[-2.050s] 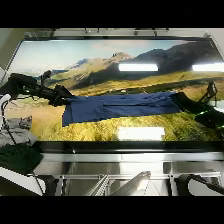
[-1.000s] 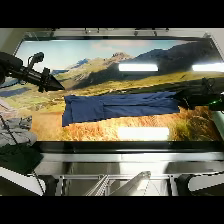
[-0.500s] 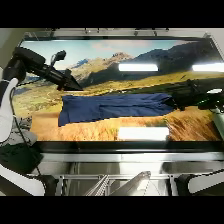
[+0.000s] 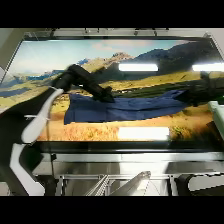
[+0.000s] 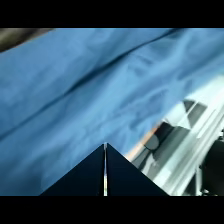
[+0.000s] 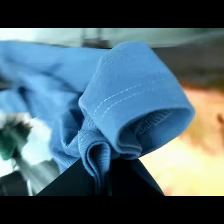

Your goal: Fold the shirts.

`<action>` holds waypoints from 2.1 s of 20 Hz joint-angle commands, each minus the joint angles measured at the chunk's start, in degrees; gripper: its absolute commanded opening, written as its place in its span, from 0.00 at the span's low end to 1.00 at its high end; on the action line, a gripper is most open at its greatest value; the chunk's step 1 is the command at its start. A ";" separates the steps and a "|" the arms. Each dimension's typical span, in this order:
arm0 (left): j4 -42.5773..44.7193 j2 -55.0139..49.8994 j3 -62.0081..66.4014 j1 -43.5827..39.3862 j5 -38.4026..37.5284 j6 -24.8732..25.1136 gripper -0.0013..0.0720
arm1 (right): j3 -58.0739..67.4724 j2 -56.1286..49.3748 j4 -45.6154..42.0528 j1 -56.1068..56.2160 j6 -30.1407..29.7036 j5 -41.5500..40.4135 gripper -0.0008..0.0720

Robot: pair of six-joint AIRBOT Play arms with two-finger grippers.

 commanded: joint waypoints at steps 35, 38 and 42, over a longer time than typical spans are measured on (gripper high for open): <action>0.81 70.82 -48.48 38.10 10.45 5.09 0.04 | 5.88 4.48 13.81 44.50 0.52 -27.80 0.51; 0.79 73.48 -51.34 39.60 7.32 5.05 0.04 | 3.67 10.40 -2.99 32.68 13.73 -18.60 0.51; 0.59 74.25 -52.06 39.78 4.68 5.01 0.44 | -11.21 13.29 -13.44 25.46 25.07 -20.83 0.96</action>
